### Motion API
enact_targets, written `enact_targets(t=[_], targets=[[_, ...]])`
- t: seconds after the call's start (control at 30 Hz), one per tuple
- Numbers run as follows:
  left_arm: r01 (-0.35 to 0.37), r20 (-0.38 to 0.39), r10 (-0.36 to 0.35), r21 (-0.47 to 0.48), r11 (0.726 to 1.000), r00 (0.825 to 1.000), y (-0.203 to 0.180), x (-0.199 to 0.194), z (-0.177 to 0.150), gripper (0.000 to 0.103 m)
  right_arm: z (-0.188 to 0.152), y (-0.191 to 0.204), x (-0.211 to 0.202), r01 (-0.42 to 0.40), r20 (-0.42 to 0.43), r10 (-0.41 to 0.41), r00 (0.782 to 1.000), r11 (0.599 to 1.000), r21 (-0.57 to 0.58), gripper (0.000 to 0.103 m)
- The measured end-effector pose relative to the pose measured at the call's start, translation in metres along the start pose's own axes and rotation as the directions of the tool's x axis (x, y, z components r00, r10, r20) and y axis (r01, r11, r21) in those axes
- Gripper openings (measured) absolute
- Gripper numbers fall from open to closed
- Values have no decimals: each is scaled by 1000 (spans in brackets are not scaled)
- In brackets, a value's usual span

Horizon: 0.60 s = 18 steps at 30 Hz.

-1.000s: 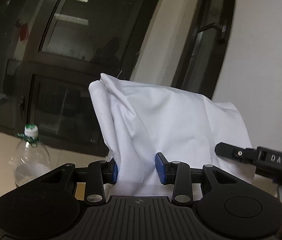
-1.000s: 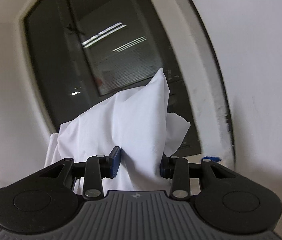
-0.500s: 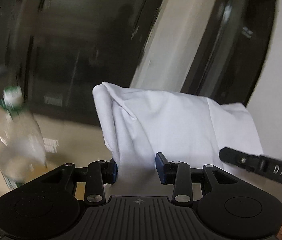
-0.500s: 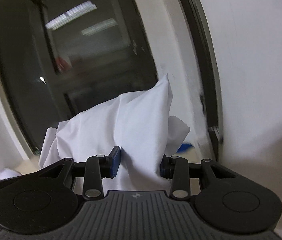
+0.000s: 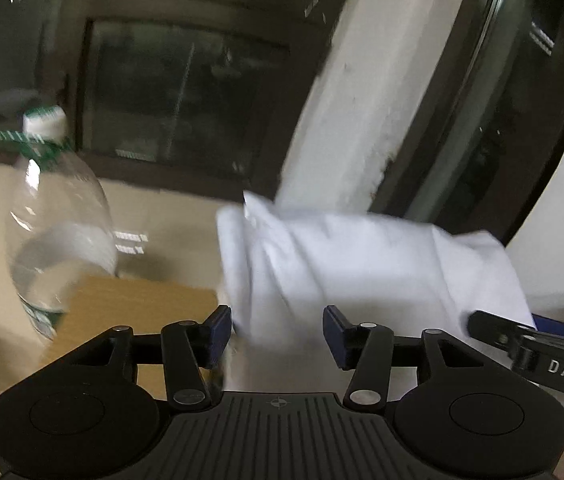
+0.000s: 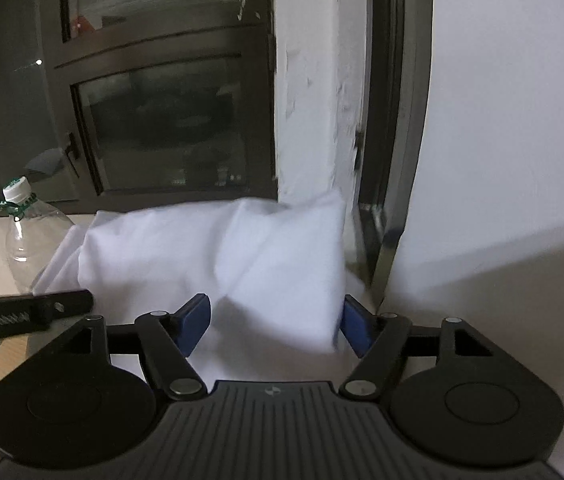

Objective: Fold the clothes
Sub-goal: 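Carry the lifted shirt bundle with both grippers toward the windowsill, then lower the bundle onto the sill and open both grippers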

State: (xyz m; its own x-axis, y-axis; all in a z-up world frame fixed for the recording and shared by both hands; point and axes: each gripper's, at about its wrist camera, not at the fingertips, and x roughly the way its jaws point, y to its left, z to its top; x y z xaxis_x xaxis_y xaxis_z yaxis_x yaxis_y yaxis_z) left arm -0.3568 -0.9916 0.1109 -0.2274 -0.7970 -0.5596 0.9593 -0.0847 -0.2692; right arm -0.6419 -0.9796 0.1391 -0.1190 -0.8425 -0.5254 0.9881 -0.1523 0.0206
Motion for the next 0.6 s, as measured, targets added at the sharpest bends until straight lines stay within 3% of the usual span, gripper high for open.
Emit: enact_targets(t=[0.13, 0.2, 0.3, 0.4, 0.6], targets=[[31, 84, -36, 56, 998, 996, -5, -11, 20, 53, 3, 13, -28, 39, 85, -30, 996, 994, -103, 77], [60, 86, -66, 71, 996, 994, -14, -6, 25, 42, 11, 22, -30, 29, 110, -13, 994, 989, -145, 74], [83, 57, -87, 69, 994, 995, -18, 19, 30, 32, 27, 25, -9, -39, 69, 49, 996, 991, -131, 62], [99, 23, -101, 55, 994, 995, -21, 44, 33, 31, 30, 15, 19, -38, 42, 42, 998, 995, -97, 52], [85, -45, -84, 12, 996, 995, -8, 79, 24, 23, 15, -10, 95, -25, -109, 27, 994, 1000, 16, 51]])
